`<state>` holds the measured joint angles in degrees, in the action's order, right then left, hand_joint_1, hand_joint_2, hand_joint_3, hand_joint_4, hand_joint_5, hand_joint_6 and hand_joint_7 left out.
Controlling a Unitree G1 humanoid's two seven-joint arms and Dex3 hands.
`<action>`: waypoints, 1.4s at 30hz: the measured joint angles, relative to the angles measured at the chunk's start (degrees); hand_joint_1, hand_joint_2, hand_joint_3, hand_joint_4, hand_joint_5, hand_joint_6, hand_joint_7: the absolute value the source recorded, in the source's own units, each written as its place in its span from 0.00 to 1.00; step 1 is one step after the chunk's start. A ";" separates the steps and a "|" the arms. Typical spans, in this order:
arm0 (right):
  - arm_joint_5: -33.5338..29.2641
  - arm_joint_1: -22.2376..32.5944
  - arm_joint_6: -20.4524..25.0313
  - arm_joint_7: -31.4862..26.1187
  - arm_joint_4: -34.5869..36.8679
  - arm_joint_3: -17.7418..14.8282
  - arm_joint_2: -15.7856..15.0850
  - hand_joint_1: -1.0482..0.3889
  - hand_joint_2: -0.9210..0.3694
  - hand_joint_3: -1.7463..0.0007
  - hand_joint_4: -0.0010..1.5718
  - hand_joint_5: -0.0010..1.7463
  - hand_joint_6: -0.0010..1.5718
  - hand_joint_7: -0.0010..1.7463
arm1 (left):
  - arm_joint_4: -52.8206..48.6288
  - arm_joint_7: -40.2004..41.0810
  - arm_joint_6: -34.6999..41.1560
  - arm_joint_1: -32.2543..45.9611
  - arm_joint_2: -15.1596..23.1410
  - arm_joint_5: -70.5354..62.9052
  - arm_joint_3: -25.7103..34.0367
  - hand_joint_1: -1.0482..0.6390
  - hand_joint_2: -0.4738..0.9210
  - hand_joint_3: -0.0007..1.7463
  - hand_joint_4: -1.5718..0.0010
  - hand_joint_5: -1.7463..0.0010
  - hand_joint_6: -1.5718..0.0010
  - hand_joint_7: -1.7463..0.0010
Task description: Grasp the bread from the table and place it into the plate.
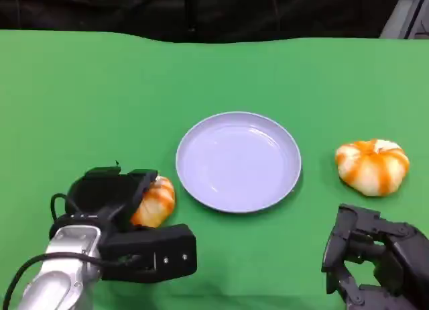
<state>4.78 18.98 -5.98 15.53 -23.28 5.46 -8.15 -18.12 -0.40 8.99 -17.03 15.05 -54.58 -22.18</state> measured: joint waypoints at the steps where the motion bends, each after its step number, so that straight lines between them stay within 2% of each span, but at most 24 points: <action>1: -0.10 0.00 -0.03 0.00 0.00 0.00 0.00 0.74 0.24 0.34 0.50 1.00 0.45 0.89 | -0.41 0.51 0.00 -0.12 -0.01 0.25 -0.17 0.10 1.00 0.17 0.81 0.98 0.74 0.99; 42: -0.72 0.50 -0.14 0.27 -0.35 0.02 -0.04 0.72 0.23 0.36 0.50 1.00 0.45 0.89 | -7.83 6.25 -0.49 -1.55 -0.05 7.54 -2.39 0.14 1.00 0.16 0.76 0.98 0.70 0.99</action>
<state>4.06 19.48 -6.12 15.80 -23.63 5.48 -8.19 -25.95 5.84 8.50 -18.58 15.00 -47.04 -24.58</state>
